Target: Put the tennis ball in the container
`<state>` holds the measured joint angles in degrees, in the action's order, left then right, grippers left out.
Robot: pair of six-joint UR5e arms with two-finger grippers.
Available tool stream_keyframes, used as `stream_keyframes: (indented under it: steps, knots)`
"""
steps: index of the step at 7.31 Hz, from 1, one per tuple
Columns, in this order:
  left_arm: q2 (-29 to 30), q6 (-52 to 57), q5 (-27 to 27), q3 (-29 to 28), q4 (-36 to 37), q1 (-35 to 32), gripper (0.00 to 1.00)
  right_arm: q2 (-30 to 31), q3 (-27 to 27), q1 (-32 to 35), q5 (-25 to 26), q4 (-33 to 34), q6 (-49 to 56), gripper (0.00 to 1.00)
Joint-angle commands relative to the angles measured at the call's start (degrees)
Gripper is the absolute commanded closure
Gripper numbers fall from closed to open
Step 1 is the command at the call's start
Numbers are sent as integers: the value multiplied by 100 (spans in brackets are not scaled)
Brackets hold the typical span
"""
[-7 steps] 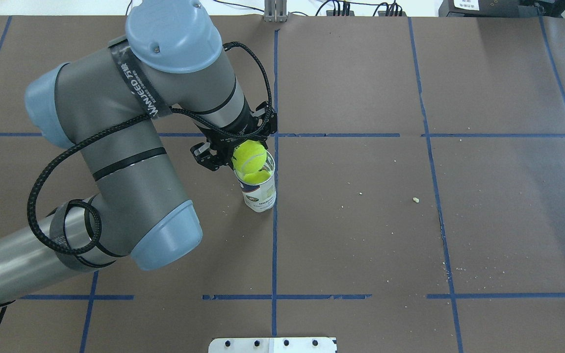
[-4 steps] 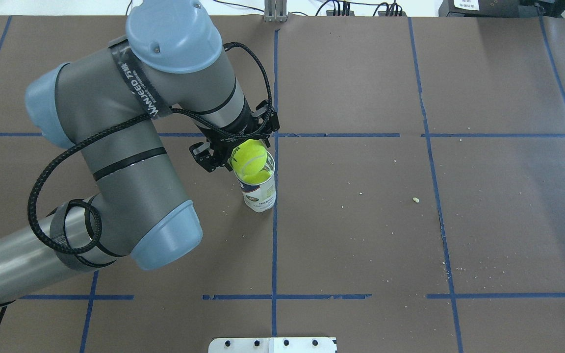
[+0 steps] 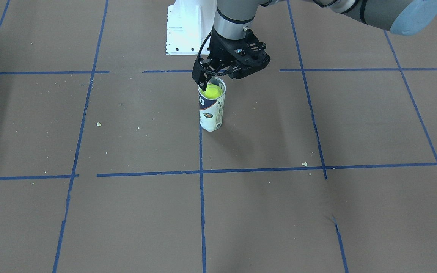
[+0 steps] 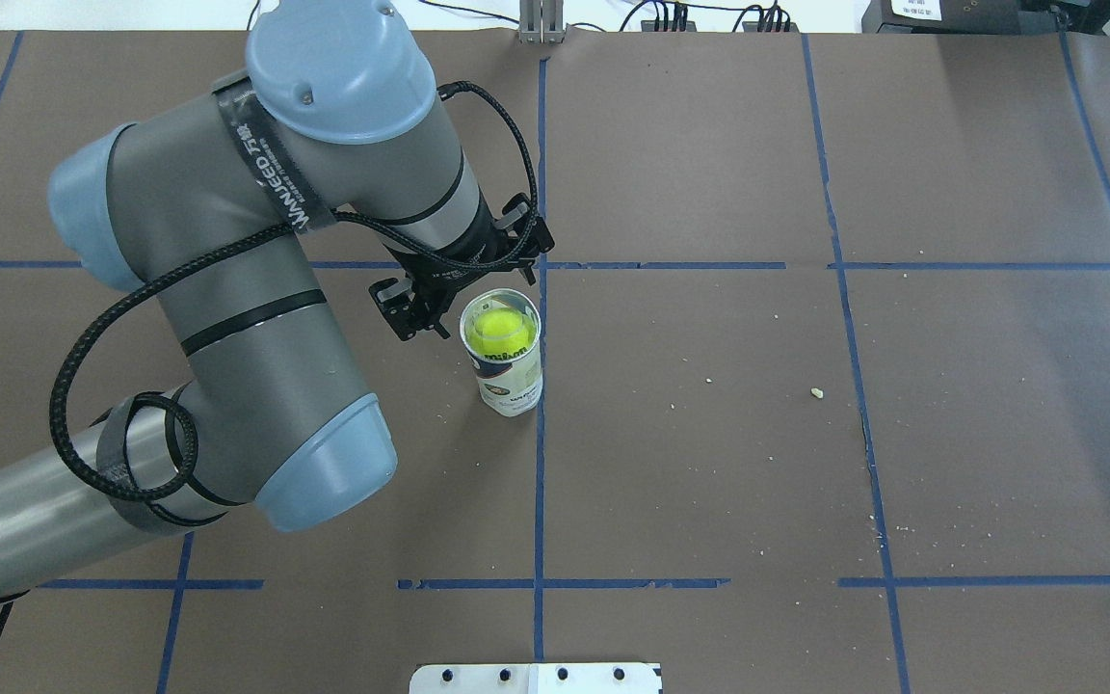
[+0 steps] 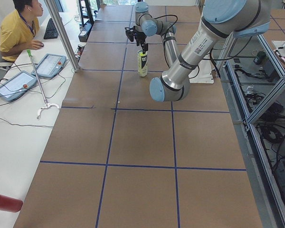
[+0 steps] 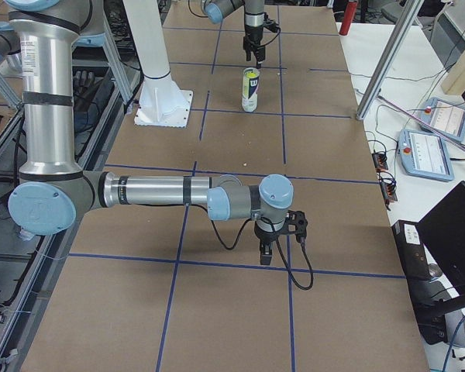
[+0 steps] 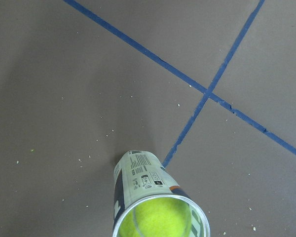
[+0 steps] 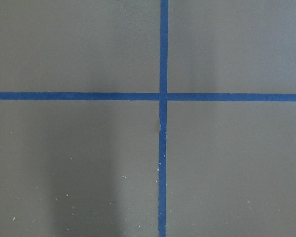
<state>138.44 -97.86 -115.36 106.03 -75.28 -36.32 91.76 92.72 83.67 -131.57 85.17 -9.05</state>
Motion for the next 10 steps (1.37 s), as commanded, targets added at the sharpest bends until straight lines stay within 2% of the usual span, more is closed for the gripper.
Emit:
stream_keyframes:
  steps: [1, 2, 4, 5, 7, 8, 9, 10]
  knots:
    - [-419, 1015, -4, 249, -4, -120, 5, 0, 0, 0, 0, 0, 0, 0]
    - [-927, 2050, -13, 442, -178, -565, 0, 0, 0, 0, 0, 0, 0, 0]
    - [-2279, 3565, -100, 629, -1080, -1391, 0, 0, 0, 0, 0, 0, 0, 0]
    - [-2912, 4390, -466, 638, -1389, -1831, 0, 0, 0, 0, 0, 0, 0, 0]
    - [-4195, 7247, -1082, 533, -1560, -3234, 0, 0, 0, 0, 0, 0, 0, 0]
    - [-4594, 8603, -1155, 271, -1560, -3998, 0, 0, 0, 0, 0, 0, 0, 0]
    - [-4650, 9557, -1242, -236, -1525, -4711, 0, 0, 0, 0, 0, 0, 0, 0]
    - [-4737, 10384, -1504, -746, -1533, -5144, 0, 0, 0, 0, 0, 0, 0, 0]
